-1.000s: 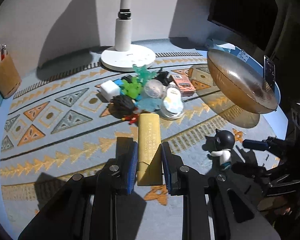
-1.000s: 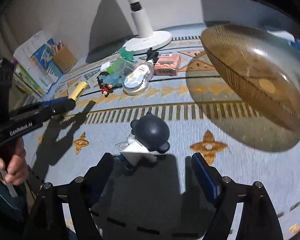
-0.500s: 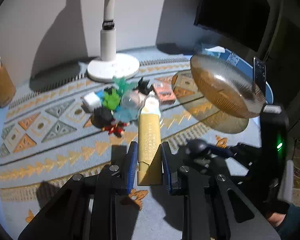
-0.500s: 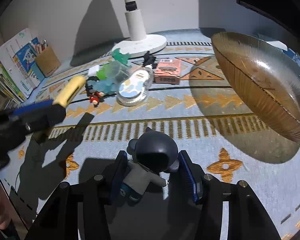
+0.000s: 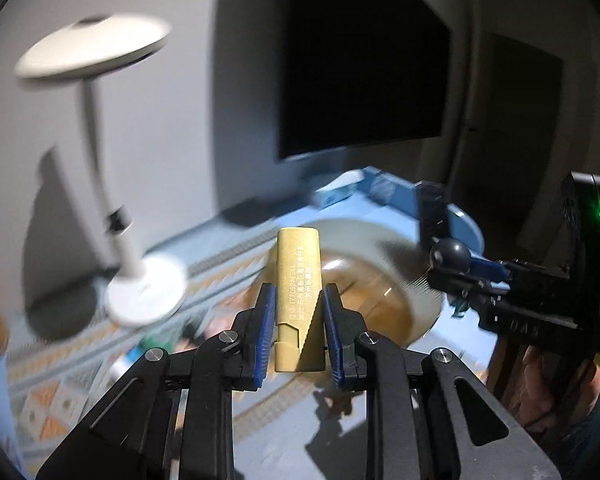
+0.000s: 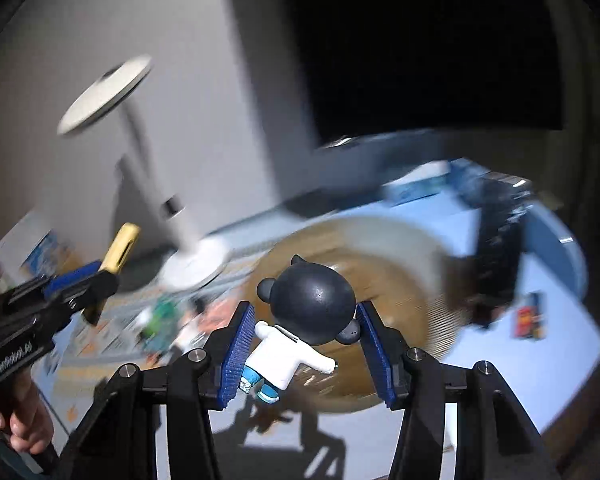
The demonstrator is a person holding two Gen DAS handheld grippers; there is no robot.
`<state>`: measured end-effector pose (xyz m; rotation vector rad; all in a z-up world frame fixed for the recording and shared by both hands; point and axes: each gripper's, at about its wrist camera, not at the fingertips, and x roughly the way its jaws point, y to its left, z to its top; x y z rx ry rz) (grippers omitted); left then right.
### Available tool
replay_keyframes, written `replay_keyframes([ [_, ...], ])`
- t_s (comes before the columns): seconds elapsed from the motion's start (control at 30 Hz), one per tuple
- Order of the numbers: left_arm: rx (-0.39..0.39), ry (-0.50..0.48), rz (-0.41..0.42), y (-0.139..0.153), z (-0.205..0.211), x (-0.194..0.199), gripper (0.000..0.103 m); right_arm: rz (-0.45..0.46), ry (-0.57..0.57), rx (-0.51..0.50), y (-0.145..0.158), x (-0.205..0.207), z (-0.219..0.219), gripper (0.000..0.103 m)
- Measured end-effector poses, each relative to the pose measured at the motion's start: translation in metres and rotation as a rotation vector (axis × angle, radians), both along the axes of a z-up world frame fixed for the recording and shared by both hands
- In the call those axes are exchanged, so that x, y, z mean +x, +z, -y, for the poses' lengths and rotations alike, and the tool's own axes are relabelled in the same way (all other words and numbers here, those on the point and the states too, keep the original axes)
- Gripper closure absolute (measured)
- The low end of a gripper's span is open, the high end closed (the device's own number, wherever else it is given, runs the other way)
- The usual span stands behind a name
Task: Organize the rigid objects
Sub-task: 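Lift and carry both held items toward the amber glass bowl, then open left tool over bowl dropping cylinder while right tool releases figurine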
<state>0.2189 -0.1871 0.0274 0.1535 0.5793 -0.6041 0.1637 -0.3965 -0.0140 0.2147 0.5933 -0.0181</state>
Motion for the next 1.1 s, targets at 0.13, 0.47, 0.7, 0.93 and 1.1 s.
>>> replay_keyframes([
  [0.13,0.022,-0.067,-0.092,-0.03,0.052,0.026,0.082,-0.072,-0.062,0.001,-0.012,0.014,0.028,0.051],
  [0.47,0.103,-0.066,-0.302,-0.124,0.1,0.088,0.082,-0.27,-0.008,0.02,-0.08,0.06,0.034,0.052],
  [0.7,0.131,-0.066,-0.336,-0.142,0.103,0.098,0.082,-0.347,-0.005,0.014,-0.099,0.076,0.032,0.052],
  [0.93,0.067,-0.046,-0.287,-0.117,0.082,0.09,0.053,-0.253,-0.056,0.004,-0.075,0.06,0.037,0.032],
  [1.1,-0.038,0.02,-0.198,-0.066,0.026,0.068,0.049,-0.164,-0.067,0.074,-0.054,0.037,0.045,0.031],
])
